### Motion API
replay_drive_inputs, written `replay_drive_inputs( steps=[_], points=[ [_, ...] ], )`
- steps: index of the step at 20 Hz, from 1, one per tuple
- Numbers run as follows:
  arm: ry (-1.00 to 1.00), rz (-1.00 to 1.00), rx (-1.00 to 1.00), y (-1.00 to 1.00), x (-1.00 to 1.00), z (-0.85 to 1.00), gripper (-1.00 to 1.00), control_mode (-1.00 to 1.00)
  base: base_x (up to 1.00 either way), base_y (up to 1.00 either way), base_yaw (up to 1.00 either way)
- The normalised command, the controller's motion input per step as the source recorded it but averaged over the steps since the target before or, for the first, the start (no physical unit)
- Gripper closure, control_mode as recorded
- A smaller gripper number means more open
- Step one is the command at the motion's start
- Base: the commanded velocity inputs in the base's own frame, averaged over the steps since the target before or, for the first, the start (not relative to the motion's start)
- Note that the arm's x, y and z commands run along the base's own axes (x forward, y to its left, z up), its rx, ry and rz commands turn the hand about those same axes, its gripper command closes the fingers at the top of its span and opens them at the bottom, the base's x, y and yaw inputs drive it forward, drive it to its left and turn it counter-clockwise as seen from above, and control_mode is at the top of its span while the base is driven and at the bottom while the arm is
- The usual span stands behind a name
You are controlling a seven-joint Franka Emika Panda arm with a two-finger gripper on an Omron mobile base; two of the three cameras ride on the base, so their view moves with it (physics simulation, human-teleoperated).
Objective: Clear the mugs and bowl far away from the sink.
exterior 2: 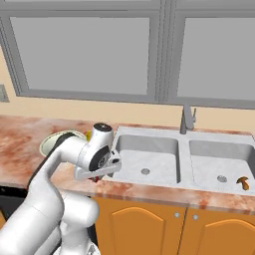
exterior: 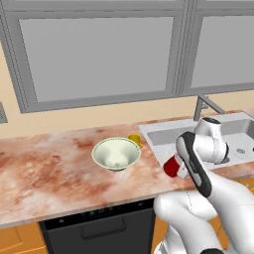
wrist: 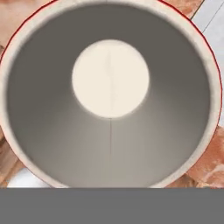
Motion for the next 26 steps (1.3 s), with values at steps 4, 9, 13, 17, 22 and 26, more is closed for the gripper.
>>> replay_drive_inputs(
  steps=[4, 9, 13, 17, 22, 26],
  points=[
    [-0.01, -0.06, -0.07, 0.37, -0.20, 1.00, 1.00, -1.00, 0.00, 0.00, 0.00],
    [0.15, -0.28, -0.08, 0.33, -0.04, 1.00, 1.00, -1.00, 0.00, 0.00, 0.00],
    [0.06, -0.44, 0.00, 0.00, -0.15, 1.00, 1.00, -1.00, 0.00, 0.00, 0.00],
    [0.09, -0.38, 0.02, 0.00, -0.38, 1.00, 1.00, -1.00, 0.00, 0.00, 0.00],
    [0.13, -0.33, 0.02, 0.00, -0.32, 0.86, 1.00, -1.00, 0.00, 0.00, 0.00],
    [0.03, -0.07, 0.03, 0.00, -0.41, 0.51, 1.00, -1.00, 0.00, 0.00, 0.00]
  ],
)
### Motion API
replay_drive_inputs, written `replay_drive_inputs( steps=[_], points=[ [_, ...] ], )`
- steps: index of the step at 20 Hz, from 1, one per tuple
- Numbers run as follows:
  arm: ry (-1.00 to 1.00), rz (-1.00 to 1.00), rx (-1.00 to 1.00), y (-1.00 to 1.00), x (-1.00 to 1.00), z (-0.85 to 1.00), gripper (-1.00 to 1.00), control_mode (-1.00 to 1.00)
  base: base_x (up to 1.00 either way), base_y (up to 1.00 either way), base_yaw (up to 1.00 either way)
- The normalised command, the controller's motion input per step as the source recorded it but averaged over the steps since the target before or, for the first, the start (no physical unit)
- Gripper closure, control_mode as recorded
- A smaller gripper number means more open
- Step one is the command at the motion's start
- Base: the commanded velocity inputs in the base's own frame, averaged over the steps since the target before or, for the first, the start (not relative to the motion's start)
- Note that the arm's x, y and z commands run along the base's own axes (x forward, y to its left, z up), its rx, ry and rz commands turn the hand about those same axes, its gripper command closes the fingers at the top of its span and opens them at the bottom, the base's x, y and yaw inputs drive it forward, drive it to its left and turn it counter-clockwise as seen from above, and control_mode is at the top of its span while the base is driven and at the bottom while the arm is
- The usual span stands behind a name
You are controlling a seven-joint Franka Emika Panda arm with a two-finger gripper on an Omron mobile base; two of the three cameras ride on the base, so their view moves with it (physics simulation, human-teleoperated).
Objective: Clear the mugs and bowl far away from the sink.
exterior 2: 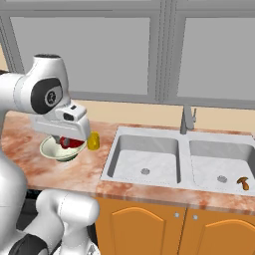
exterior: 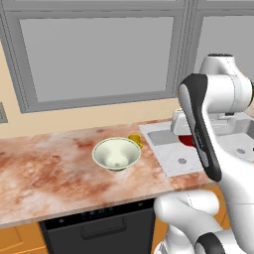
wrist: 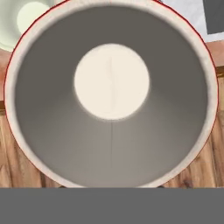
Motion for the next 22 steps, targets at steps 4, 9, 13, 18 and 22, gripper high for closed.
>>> replay_drive_inputs(
  steps=[4, 9, 13, 18, 22],
  points=[
    [0.00, -0.01, 0.00, 0.00, -0.43, 0.06, 1.00, -1.00, 0.00, 0.00, 0.00],
    [-0.01, 0.00, 0.00, 0.00, -0.38, 0.00, 1.00, -1.00, 0.00, 0.00, 0.00],
    [-0.14, 0.00, -0.05, 0.00, -0.16, 0.00, 1.00, -1.00, 0.00, 0.00, 0.00],
    [-0.18, 0.01, -0.06, -0.04, -0.02, 0.00, 1.00, -1.00, 0.00, 0.00, 0.00],
    [-0.01, -0.04, -0.01, -0.14, 0.00, -0.02, 1.00, 1.00, 0.23, -0.02, -0.31]
  ],
)
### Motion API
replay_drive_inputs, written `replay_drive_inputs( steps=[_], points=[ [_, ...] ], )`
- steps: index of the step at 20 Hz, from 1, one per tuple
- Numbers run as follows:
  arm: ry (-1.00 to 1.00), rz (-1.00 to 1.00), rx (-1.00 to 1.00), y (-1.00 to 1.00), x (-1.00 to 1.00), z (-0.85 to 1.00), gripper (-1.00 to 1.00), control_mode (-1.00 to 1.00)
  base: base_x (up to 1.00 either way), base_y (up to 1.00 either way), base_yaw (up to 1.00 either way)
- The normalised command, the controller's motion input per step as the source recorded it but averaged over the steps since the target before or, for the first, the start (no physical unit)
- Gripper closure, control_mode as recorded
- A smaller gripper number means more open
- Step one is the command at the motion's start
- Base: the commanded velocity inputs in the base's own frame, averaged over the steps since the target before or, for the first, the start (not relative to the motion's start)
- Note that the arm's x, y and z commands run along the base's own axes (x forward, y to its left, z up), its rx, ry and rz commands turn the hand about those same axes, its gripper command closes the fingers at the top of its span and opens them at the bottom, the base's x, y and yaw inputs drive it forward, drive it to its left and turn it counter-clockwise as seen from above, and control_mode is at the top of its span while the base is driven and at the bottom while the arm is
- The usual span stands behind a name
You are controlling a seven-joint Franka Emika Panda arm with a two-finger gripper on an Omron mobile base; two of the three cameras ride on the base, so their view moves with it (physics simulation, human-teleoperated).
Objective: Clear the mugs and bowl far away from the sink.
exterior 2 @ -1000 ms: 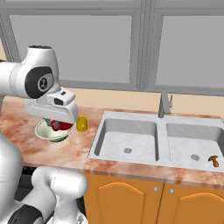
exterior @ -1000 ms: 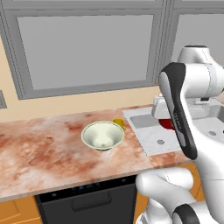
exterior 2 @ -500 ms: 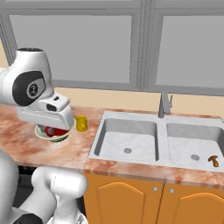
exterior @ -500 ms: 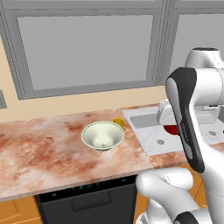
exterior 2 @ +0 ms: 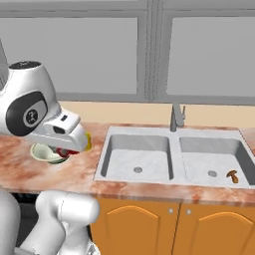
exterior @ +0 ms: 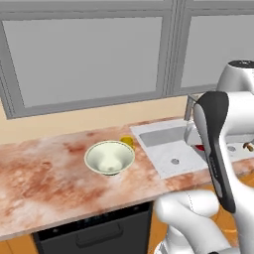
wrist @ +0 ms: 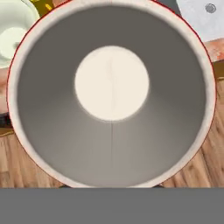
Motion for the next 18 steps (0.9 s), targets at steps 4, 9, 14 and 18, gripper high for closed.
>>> replay_drive_inputs(
  steps=[4, 9, 14, 18],
  points=[
    [0.00, 0.00, 0.00, 0.00, 0.00, 0.00, 1.00, 1.00, 0.25, -0.54, -0.66],
    [0.00, 0.00, 0.00, 0.00, 0.00, 0.00, 1.00, 1.00, 0.00, -0.26, -0.92],
    [0.00, 0.00, 0.00, 0.00, 0.00, 0.00, 1.00, 1.00, 0.00, 0.00, -1.00],
    [0.00, 0.00, 0.00, 0.00, 0.00, 0.00, 1.00, 1.00, 0.00, 0.00, -1.00]
  ],
)
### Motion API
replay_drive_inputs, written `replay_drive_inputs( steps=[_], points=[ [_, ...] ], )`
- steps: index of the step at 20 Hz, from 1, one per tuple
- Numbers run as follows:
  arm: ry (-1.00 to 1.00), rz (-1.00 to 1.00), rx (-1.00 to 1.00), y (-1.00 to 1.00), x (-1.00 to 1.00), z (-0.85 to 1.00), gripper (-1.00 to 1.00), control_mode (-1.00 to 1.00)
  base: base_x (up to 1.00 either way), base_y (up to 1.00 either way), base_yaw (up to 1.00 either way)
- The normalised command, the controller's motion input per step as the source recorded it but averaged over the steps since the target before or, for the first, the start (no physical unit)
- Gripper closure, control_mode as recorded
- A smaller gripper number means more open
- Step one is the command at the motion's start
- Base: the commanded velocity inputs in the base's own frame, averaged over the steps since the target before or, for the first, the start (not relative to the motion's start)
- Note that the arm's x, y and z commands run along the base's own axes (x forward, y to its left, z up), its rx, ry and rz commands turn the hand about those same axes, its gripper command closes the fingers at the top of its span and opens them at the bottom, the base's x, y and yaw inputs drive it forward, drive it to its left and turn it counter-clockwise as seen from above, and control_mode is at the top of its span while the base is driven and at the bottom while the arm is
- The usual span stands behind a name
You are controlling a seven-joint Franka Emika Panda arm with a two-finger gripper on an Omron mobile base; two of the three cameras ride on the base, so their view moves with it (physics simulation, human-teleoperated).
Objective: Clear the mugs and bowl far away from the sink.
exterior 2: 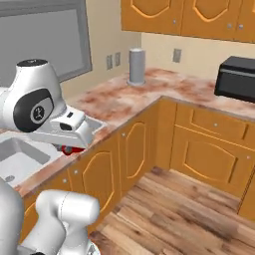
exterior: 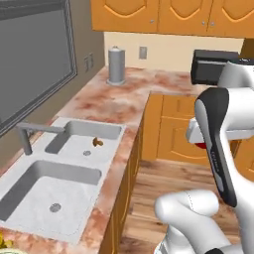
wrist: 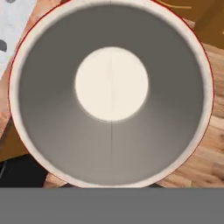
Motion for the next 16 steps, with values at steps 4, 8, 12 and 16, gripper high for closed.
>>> replay_drive_inputs(
  steps=[4, 8, 12, 16],
  points=[
    [0.00, 0.00, 0.00, 0.00, 0.00, 0.00, 1.00, 1.00, 0.00, 0.00, -1.00],
    [0.00, 0.00, 0.00, 0.00, 0.00, 0.00, 1.00, 1.00, 0.00, 0.00, -1.00],
    [0.00, 0.00, 0.00, 0.00, 0.00, 0.00, 1.00, 1.00, 0.00, 0.00, -1.00],
    [0.00, 0.00, 0.00, 0.00, 0.00, 0.00, 1.00, 1.00, 0.00, 0.00, -1.00]
  ],
)
